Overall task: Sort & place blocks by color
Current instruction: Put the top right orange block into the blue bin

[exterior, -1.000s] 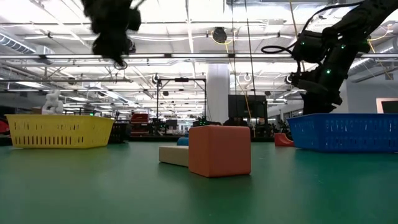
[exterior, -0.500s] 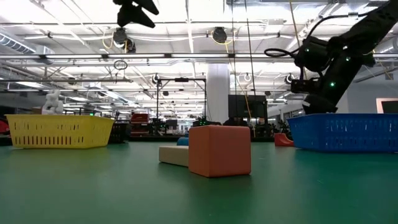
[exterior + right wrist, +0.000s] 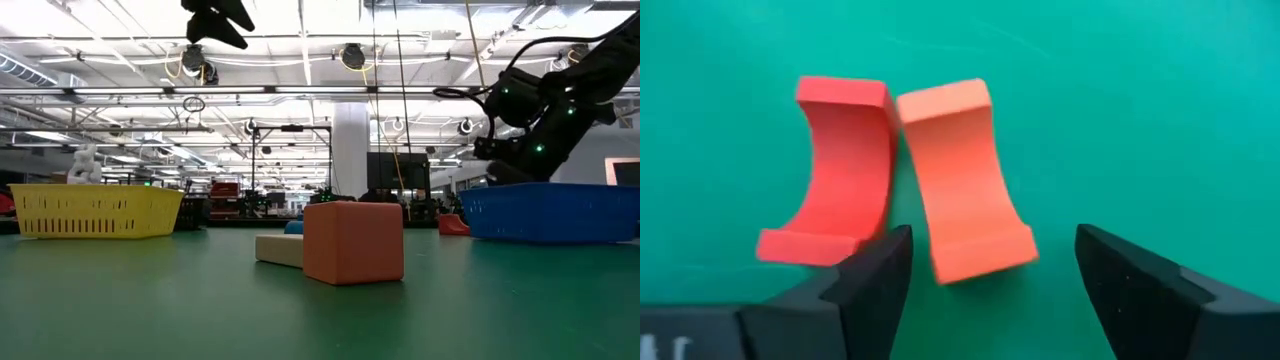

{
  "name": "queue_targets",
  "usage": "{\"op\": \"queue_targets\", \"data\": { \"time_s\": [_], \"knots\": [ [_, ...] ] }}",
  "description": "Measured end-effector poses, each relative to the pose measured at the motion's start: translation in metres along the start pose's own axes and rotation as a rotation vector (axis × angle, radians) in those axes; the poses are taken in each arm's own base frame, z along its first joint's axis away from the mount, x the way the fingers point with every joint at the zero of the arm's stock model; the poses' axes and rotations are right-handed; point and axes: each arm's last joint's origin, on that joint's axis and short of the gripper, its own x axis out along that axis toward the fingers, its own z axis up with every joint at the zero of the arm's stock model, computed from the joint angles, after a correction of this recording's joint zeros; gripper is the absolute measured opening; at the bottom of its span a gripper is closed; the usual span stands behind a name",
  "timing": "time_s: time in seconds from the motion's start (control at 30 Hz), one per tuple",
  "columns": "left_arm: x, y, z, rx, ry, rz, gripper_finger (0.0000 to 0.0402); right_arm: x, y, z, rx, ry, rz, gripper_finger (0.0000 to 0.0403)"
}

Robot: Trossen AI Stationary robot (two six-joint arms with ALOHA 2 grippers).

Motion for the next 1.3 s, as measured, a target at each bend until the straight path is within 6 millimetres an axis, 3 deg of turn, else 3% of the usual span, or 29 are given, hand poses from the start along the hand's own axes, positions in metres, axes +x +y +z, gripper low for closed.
{"op": "queue_targets", "data": {
  "time_s": [0.27,0.6,0.7,0.83,0.97,1.17,1.3],
  "knots": [
    [0.0,0.0,0.0,0.006,-0.001,0.0,0.0212,0.003,-0.002,-0.014,0.053,0.025,-0.041,0.0214],
    [0.0,0.0,0.0,0.026,-0.001,0.0,0.0212,0.003,-0.001,-0.012,0.16,-0.006,0.015,0.0038],
    [0.0,0.0,0.0,0.024,0.0,0.0,0.0212,0.002,0.001,-0.011,0.196,-0.003,0.078,0.0006],
    [0.0,0.0,0.0,0.026,0.0,0.0,0.0212,0.0,0.001,-0.01,0.259,-0.013,0.093,0.0032],
    [0.0,0.0,0.0,0.028,0.0,0.0,0.0212,-0.001,0.001,-0.009,0.307,-0.027,0.091,0.009],
    [0.0,0.0,0.0,0.03,0.0,0.0,0.0212,-0.004,0.002,-0.008,0.557,-0.021,0.142,0.0196],
    [0.0,0.0,0.0,0.03,0.0,0.0,0.0212,-0.004,0.001,-0.007,0.749,-0.034,0.097,0.0241]
  ]
}}
